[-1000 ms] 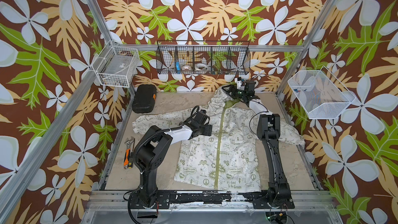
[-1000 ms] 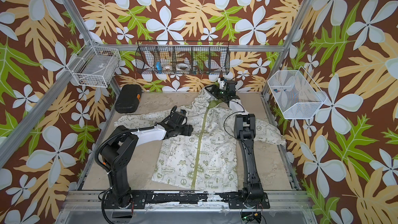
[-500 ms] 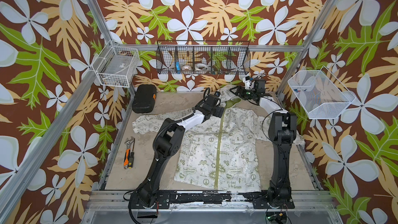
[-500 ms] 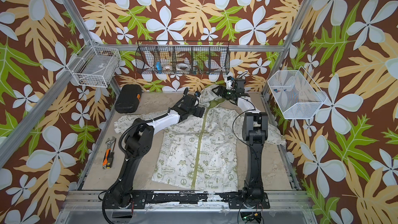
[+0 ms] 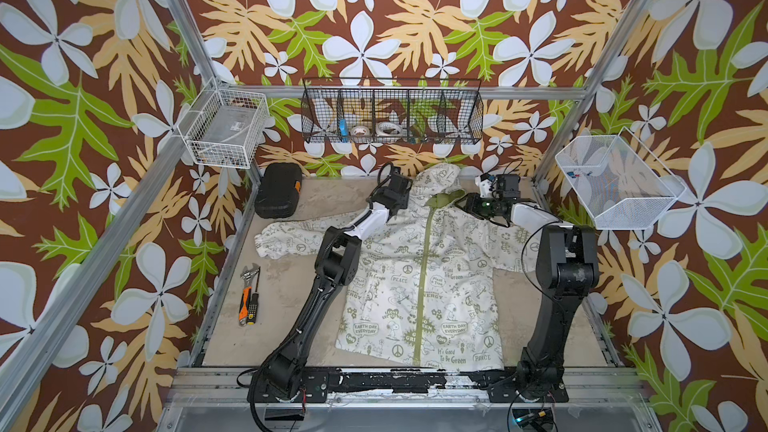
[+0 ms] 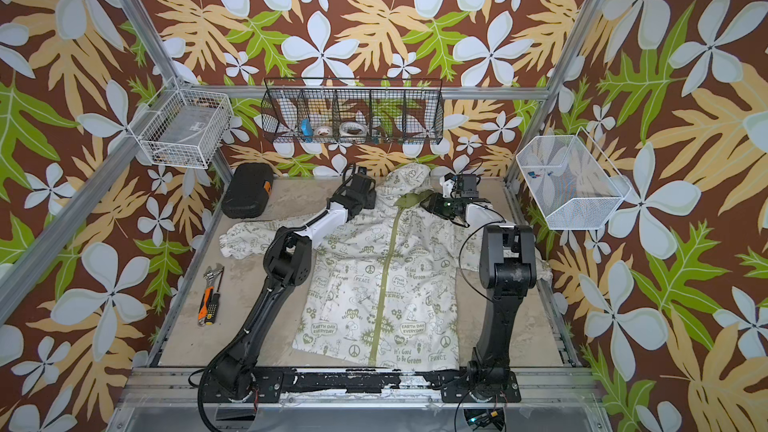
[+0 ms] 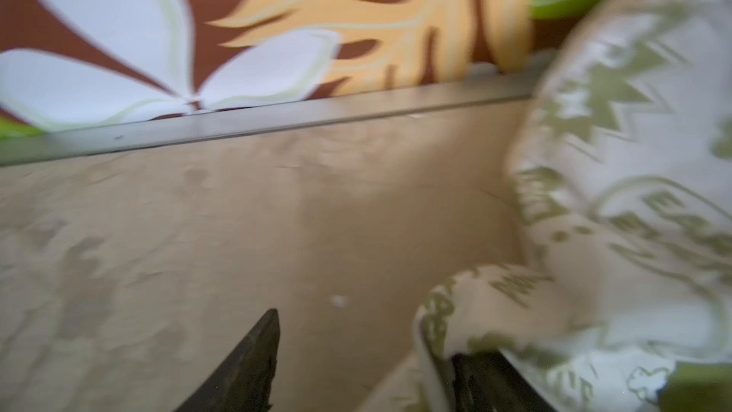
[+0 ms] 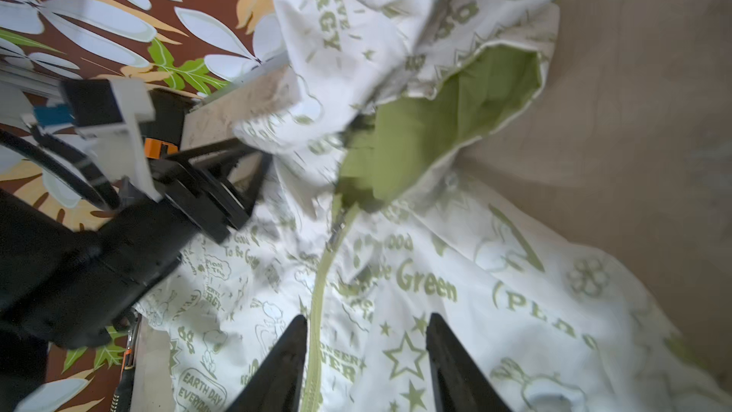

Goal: Unzip the jacket
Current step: Flatten out the jacket at the center of the board.

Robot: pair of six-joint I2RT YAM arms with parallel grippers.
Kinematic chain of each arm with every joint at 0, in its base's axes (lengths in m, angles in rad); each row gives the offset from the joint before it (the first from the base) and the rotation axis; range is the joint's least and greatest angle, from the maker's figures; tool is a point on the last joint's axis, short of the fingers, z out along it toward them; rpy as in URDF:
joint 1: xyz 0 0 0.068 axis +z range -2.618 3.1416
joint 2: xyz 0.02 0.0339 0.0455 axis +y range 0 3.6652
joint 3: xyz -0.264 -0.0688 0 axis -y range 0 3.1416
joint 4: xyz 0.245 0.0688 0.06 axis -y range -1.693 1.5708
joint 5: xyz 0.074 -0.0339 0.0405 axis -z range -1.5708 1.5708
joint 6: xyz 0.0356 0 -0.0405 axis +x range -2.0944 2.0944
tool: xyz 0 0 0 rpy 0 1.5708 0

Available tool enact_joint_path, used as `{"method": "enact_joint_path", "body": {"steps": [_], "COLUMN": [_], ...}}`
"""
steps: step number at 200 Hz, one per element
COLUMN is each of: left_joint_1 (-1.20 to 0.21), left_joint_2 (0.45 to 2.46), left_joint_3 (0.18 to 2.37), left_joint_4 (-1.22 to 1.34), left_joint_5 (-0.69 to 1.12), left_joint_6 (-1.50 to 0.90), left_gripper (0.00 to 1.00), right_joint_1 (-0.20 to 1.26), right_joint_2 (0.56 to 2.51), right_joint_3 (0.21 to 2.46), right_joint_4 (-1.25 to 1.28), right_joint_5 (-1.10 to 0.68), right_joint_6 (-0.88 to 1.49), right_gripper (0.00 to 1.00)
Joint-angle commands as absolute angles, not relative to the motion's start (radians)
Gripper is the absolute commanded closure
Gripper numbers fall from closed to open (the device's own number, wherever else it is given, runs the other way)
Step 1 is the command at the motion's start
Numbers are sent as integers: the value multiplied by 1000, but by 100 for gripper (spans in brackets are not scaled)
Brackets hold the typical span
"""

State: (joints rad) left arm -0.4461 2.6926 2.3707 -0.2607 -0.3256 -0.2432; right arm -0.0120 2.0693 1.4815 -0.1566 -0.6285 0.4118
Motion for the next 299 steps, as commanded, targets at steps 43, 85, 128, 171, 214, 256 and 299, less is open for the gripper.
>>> {"method": "enact_joint_path", "body": {"steps": [43,85,128,171,214,256,299], "left_joint_1": [-324,-336,-356,-372,-364,-354,-354], "left_joint_2": [2454,2401,2514,2585,2507,2241,2068], "left_joint_3": [2115,1978,2124,2231,2107,1692,1549], "left_joint_4": [-146,-113,-349,-427,-377,-97,22], "left_joint_5": [-251,-51,12,122,126,158,290], "left_joint_6": [-312,-99,74,63,-23,-69,-57], "left_gripper": [24,15,11,21,74,92,32], "right_joint_1": [28,100,107,124,137,137,137], "right_joint_2": [2100,2181,2264,2341,2361,2289,2184], "right_joint_3": [1476,1624,1708,1764,1792,1653,1551], "right_joint_4": [-174,-282,-290,-221,-252,-224,-205], "right_joint_5": [-576,-472,-479,-557,-525,-525,-559], "right_joint_6": [383,379,410,455,451,420,364], "right_gripper": [37,27,34,48,69,69,48]}}
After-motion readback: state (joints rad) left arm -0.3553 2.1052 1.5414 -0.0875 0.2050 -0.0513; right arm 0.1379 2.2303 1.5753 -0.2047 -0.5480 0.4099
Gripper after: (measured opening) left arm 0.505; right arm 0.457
